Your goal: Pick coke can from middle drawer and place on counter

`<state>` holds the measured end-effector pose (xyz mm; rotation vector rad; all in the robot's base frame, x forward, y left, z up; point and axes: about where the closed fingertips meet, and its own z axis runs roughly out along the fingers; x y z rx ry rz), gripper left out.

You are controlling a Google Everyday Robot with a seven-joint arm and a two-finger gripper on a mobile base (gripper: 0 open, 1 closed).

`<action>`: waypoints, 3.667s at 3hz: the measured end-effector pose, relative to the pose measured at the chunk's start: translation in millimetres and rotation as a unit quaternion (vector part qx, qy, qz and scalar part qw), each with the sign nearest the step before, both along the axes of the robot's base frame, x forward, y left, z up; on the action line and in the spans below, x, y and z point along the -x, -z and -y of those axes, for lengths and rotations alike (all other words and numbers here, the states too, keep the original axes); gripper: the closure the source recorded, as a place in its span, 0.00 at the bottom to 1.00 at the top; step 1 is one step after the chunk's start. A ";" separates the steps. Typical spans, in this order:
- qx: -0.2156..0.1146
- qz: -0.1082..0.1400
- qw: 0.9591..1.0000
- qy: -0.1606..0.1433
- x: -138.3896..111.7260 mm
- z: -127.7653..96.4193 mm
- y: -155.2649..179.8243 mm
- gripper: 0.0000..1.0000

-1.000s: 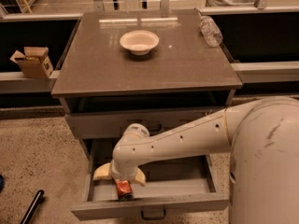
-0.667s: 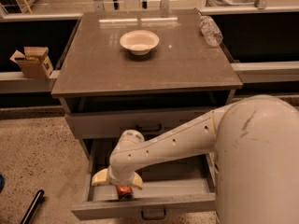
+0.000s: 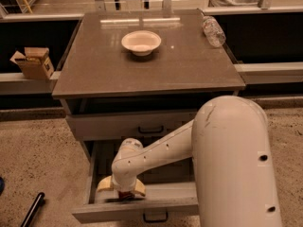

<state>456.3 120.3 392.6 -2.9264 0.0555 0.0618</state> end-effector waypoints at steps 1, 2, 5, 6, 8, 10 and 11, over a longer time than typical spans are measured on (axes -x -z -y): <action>-0.001 -0.002 1.000 -0.005 -3.7 0.9 14.8 0.18; -0.040 0.000 0.999 -0.003 -0.8 2.4 13.8 0.42; -0.379 -0.100 0.914 0.102 -13.7 -14.6 -111.9 1.00; -0.439 -0.075 0.892 0.075 -17.7 40.2 -151.4 1.00; -0.483 -0.014 0.875 0.009 -18.6 81.6 -182.1 1.00; -0.469 0.078 0.878 -0.052 -15.6 78.5 -288.5 1.00; -0.419 0.126 0.897 -0.060 -14.2 82.3 -357.2 1.00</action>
Offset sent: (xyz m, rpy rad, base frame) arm 0.0031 -0.0108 -0.0050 0.2150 -0.0154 -0.0277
